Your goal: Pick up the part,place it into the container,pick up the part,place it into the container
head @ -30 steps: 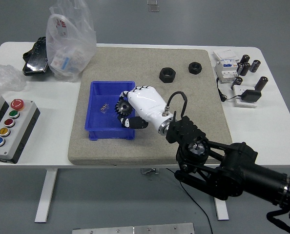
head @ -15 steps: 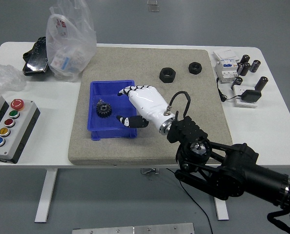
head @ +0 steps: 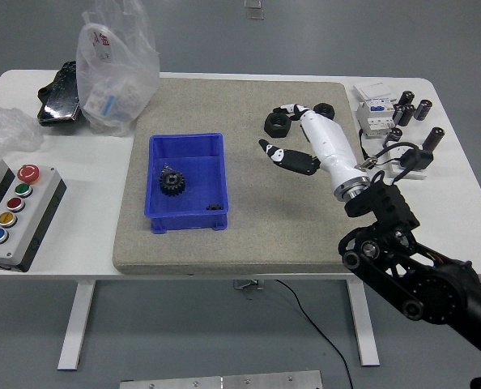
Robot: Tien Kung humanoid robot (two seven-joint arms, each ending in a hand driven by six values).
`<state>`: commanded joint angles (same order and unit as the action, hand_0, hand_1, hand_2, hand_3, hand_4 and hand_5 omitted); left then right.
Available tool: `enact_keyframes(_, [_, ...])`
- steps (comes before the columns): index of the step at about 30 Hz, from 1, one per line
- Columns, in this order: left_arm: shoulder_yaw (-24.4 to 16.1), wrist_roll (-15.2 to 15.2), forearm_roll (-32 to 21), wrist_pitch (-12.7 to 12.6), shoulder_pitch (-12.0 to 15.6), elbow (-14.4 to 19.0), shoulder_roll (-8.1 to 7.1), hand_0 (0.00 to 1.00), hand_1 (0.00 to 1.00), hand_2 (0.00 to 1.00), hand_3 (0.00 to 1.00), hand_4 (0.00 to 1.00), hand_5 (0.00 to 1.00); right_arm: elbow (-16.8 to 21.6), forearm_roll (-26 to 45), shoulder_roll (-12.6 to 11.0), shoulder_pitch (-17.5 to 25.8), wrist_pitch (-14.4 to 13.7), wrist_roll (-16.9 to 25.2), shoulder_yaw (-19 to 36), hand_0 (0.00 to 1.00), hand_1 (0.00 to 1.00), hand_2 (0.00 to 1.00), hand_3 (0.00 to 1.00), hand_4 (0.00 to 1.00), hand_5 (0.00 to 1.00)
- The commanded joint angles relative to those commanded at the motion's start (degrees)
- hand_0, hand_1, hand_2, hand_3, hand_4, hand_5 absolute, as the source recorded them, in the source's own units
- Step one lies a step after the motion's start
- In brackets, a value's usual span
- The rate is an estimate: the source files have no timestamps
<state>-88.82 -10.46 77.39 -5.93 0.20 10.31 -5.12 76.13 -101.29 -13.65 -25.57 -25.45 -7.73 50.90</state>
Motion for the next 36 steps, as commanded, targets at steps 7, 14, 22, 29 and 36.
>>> enact_keyframes(7, [0.2, 0.0, 0.4, 0.1, -0.8, 0.0, -0.5, 0.663, 0.578, 0.562, 0.624, 0.757, 0.372, 3.6, 12.8, -0.1, 4.7, -1.1, 9.6, 9.0, 0.687, 0.733, 0.751, 0.704, 0.761, 0.438])
enact_keyframes(14, [0.1, 0.1, 1.1, 0.1, -1.2, 0.0, -1.5, 0.662, 0.579, 0.564, 0.63, 0.756, 0.371, 7.8, 25.0, -1.0, 11.2, -0.4, 17.7, 15.2, 0.691, 0.722, 0.742, 0.696, 0.758, 0.443])
enact_keyframes(22, [-0.1, 0.5, 0.8, 0.0, -0.6, 0.0, -1.87, 0.662, 0.579, 0.564, 0.632, 0.756, 0.371, 8.3, 34.7, -0.5, 17.1, 0.0, 20.4, 18.9, 0.689, 0.716, 0.739, 0.692, 0.755, 0.445])
enact_keyframes(29, [-0.2, 0.8, 1.0, 0.1, -0.9, 0.0, -1.77, 0.663, 0.579, 0.565, 0.632, 0.755, 0.366, 8.6, 36.2, -0.4, 18.2, -0.3, 20.6, 20.0, 0.692, 0.707, 0.736, 0.688, 0.749, 0.443])
enact_keyframes(36, [-0.2, 1.0, 1.4, 0.1, -1.4, 0.0, -1.76, 0.662, 0.58, 0.57, 0.634, 0.753, 0.366, 8.4, 36.1, -0.1, 18.5, -0.3, 20.4, 20.1, 0.693, 0.7, 0.734, 0.689, 0.74, 0.441])
